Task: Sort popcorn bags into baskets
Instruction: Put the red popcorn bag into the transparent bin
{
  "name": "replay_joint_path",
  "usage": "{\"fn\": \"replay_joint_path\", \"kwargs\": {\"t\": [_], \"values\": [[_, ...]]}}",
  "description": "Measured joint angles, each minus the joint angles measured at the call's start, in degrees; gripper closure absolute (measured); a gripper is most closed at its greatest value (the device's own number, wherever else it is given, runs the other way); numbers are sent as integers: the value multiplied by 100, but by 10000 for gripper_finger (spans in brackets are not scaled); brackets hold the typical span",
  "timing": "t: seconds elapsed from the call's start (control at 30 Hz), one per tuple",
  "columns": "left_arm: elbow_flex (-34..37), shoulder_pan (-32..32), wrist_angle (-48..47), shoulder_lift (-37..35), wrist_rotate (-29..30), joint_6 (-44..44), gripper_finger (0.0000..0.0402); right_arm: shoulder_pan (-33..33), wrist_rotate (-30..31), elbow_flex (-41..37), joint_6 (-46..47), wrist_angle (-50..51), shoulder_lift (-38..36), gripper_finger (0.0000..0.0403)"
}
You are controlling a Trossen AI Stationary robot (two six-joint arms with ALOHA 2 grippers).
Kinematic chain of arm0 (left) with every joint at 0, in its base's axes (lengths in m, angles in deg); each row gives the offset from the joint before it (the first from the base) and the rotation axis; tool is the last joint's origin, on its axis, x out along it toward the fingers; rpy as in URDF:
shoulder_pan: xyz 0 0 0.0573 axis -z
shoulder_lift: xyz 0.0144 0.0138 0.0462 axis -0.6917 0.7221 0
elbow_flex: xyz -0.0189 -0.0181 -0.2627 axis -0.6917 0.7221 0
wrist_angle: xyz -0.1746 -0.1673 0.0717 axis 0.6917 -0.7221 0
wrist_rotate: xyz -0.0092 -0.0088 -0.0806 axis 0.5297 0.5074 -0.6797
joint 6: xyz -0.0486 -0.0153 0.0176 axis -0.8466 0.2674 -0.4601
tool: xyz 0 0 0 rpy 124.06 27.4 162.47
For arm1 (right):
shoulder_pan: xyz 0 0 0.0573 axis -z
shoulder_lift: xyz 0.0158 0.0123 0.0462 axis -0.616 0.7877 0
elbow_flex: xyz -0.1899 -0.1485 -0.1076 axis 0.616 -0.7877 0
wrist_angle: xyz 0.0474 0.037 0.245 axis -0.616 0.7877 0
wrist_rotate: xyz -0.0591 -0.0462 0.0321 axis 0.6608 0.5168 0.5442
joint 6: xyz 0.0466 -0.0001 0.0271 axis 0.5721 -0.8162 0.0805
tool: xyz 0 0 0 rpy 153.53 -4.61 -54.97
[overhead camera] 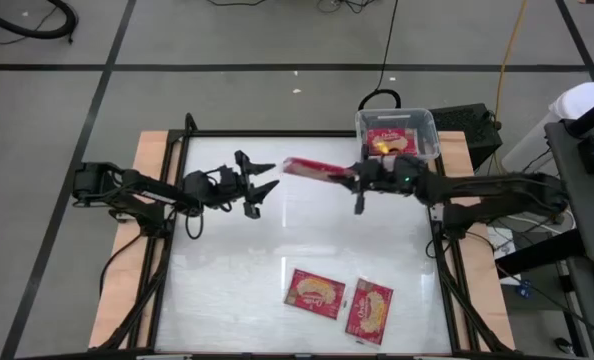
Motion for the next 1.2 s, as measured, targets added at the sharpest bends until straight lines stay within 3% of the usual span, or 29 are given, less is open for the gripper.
{"fn": "replay_joint_path", "kwargs": {"t": [0.13,0.33,0.57,0.73,0.9,1.2], "values": [[241,0,-195,-21,56,-264,171,360,-53,2,-297,835,-815,388],[355,90,-892,-22,60,-645,191,1320,-940,377,-791,2390,-1484,388],[353,340,-1145,-21,52,-673,221,2585,-900,1543,-1280,4613,-1271,388],[353,458,-1282,-21,51,-557,235,3403,-857,2176,-1654,5678,-947,387],[353,463,-1401,-21,40,-542,237,4008,-580,2393,-1711,6415,-746,387],[353,463,-1631,-21,26,-437,240,4680,-596,2393,-1222,7266,-775,387]]}}
